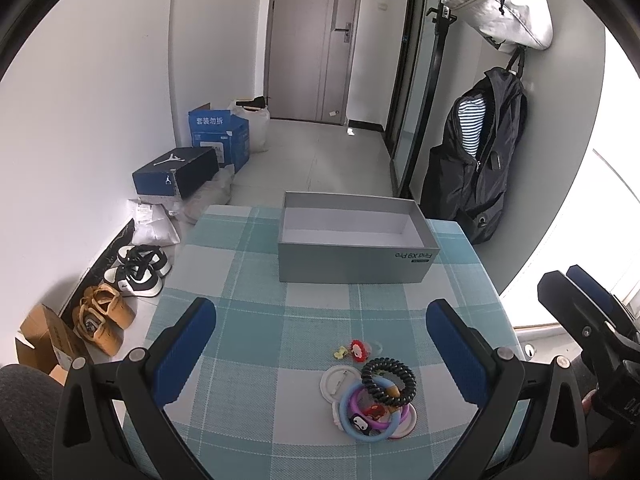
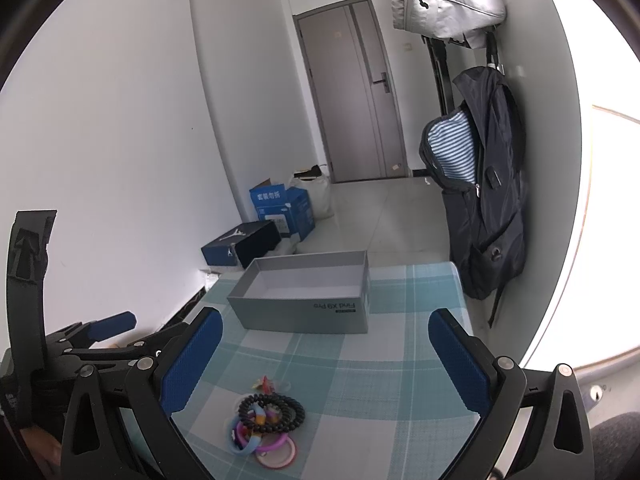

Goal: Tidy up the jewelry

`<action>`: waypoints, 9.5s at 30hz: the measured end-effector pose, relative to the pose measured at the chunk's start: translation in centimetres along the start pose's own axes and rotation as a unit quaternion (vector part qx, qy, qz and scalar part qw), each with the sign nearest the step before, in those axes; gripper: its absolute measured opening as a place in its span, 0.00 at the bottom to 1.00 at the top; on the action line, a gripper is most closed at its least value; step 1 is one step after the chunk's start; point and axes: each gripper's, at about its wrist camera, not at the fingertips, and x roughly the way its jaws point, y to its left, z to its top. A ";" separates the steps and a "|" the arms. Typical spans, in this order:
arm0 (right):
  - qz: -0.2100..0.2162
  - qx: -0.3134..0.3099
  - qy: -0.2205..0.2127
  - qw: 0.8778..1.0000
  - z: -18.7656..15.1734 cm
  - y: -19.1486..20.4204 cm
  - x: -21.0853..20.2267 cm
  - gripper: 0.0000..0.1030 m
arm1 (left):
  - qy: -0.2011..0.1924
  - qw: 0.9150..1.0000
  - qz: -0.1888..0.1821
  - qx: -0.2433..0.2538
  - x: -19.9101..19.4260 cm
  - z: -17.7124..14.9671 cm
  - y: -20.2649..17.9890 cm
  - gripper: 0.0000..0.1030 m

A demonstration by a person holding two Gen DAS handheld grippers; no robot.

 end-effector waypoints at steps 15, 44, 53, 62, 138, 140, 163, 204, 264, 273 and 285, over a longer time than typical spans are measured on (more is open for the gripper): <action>0.000 0.000 -0.001 1.000 -0.1 0.1 0.1 1.00 | 0.000 1.000 0.000 0.001 0.0 -0.1 0.0 0.99; -0.002 0.004 0.002 1.000 -0.3 0.0 0.0 1.00 | 0.010 1.000 -0.002 0.002 0.3 -0.6 0.1 0.99; -0.027 -0.016 0.024 0.999 -0.4 0.2 0.8 1.00 | 0.048 0.999 -0.020 0.004 1.7 -1.1 0.3 0.99; -0.033 0.015 0.058 0.998 -0.4 -2.0 2.0 1.00 | 0.130 0.989 -0.059 0.037 4.4 -3.0 -0.5 0.94; 0.153 -0.002 0.280 0.948 -7.3 5.0 7.9 0.58 | 0.110 0.984 -0.113 -0.079 4.1 0.5 6.8 0.35; 0.146 -0.010 0.279 0.949 -7.3 5.2 7.9 0.50 | 0.110 0.984 -0.114 -0.081 4.1 0.5 7.0 0.35; 0.157 0.017 0.259 0.953 -6.5 4.4 7.8 0.00 | 0.115 0.984 -0.114 -0.079 4.0 0.3 7.2 0.35; 0.151 0.010 0.247 0.957 -5.9 4.3 7.5 0.00 | 0.132 0.984 -0.104 -0.062 4.8 0.1 6.2 0.35; 0.098 0.060 0.222 0.968 6.6 -2.5 19.3 0.07 | 0.175 0.972 -0.151 -0.040 16.3 9.0 2.8 0.35; 0.104 0.047 0.249 0.962 6.6 -2.2 21.9 0.10 | 0.213 0.956 -0.187 -0.071 18.5 9.5 3.3 0.42; 0.106 0.061 0.203 0.972 8.2 -2.7 19.1 0.60 | 0.184 0.965 -0.170 -0.082 15.0 9.7 4.9 0.75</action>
